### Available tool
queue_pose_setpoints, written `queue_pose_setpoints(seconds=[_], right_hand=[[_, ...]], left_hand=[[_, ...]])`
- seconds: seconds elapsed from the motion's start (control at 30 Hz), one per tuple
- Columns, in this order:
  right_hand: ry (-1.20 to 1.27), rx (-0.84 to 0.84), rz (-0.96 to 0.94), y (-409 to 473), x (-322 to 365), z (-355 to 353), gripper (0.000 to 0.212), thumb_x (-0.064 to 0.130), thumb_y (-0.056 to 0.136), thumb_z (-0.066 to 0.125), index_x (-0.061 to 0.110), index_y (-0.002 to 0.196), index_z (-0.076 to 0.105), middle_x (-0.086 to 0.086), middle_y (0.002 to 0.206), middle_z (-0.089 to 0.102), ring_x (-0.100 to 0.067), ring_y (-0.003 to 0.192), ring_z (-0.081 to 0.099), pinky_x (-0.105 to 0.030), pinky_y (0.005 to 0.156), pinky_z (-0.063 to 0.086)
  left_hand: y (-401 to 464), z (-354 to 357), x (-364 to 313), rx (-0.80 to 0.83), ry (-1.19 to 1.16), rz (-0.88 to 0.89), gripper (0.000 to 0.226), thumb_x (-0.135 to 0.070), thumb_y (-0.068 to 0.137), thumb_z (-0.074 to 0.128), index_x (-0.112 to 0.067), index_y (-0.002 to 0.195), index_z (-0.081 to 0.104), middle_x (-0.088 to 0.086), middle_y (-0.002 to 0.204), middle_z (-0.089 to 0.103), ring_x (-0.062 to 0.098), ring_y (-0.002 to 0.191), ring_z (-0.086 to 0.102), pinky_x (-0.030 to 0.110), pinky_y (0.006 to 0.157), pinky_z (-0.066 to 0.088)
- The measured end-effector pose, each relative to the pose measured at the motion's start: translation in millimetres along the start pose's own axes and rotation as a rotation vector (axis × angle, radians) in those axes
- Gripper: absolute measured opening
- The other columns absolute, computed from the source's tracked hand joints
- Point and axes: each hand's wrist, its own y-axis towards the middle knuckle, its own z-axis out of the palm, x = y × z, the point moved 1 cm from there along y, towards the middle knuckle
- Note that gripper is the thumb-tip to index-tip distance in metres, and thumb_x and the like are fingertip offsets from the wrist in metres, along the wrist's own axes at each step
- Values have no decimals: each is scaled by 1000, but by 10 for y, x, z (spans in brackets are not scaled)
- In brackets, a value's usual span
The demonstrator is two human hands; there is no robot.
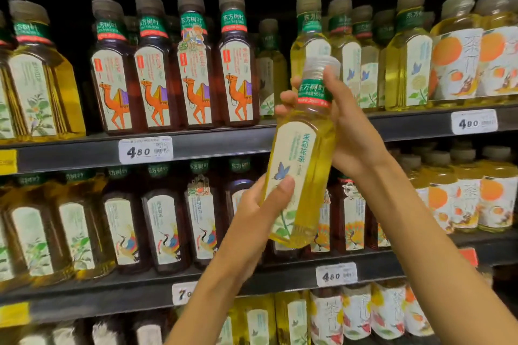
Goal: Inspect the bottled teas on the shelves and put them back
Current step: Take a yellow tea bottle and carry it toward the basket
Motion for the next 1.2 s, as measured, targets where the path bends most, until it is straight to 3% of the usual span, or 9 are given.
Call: queue_pose_setpoints(seconds=[0.23, 0.37, 0.53, 0.67, 0.77, 0.83, 0.93, 1.1, 1.2], right_hand=[[-170, -140, -27, -190, -274, 1, 39, 47, 81, 58, 10, 92, 63, -3, 77, 71, -16, 71, 71, -25, 63, 55], [-190, -135, 33, -282, -385, -11, 38, 45, 86, 57, 9, 98, 61, -3, 80, 73, -17, 74, 72, -26, 63, 56], [87, -37, 103, -321, -467, -60, 52, 49, 83, 50, 9, 115, 46, -6, 79, 66, -21, 69, 65, -32, 66, 54], [-91, -165, 62, -447, -553, -136, 43, 52, 81, 53, 13, 97, 58, -6, 71, 66, -21, 60, 66, -32, 58, 55], [-191, -285, 27, -551, -608, -148, 39, 49, 85, 51, 14, 103, 53, -3, 71, 66, -17, 59, 67, -28, 53, 55], [-145, -356, 29, -620, -658, -186, 35, 45, 91, 50, 12, 102, 53, -2, 70, 66, -15, 57, 66, -26, 51, 55], [-10, -420, 82, -706, -680, -289, 32, 41, 94, 52, 9, 99, 54, -3, 70, 66, -16, 57, 66, -27, 52, 55], [223, -360, 120, -816, -653, -457, 27, 29, 80, 66, 11, 98, 57, -6, 77, 68, -19, 74, 69, -29, 66, 58], [309, -376, 135, -912, -664, -538, 14, 25, 84, 64, 12, 85, 60, -6, 74, 64, -16, 67, 65, -27, 64, 56]], left_hand=[[-199, 21, 212, -30, -285, -196, 65, -65, 67, 66, -26, 119, 67, 8, 116, 70, 20, 104, 68, 32, 80, 58], [-263, -11, 362, -10, -446, -286, 75, -64, 69, 61, -12, 124, 62, 16, 105, 72, 27, 85, 71, 33, 65, 58], [-335, 64, 546, 131, -712, -461, 77, -66, 84, 44, -2, 124, 60, 17, 90, 68, 27, 69, 66, 34, 60, 55], [-343, 47, 663, 72, -465, -437, 74, -69, 86, 39, -7, 116, 68, 22, 102, 70, 28, 81, 70, 40, 74, 58], [-377, 7, 657, -13, -307, -431, 72, -72, 71, 48, -14, 106, 74, 26, 108, 68, 33, 91, 68, 47, 89, 52], [-423, 15, 616, -10, -305, -426, 68, -70, 69, 50, -14, 97, 77, 21, 97, 72, 32, 85, 71, 47, 84, 54], [-512, 27, 593, 28, -357, -440, 54, -58, 71, 69, -13, 98, 76, 21, 105, 67, 38, 99, 61, 57, 99, 42], [-596, 166, 566, 156, -677, -499, 90, -40, 52, 87, -4, 128, 56, 30, 116, 54, 41, 82, 64, 43, 65, 55], [-631, 233, 571, 285, -813, -515, 70, -36, 66, 82, -4, 124, 60, 31, 112, 60, 43, 86, 66, 46, 70, 55]])
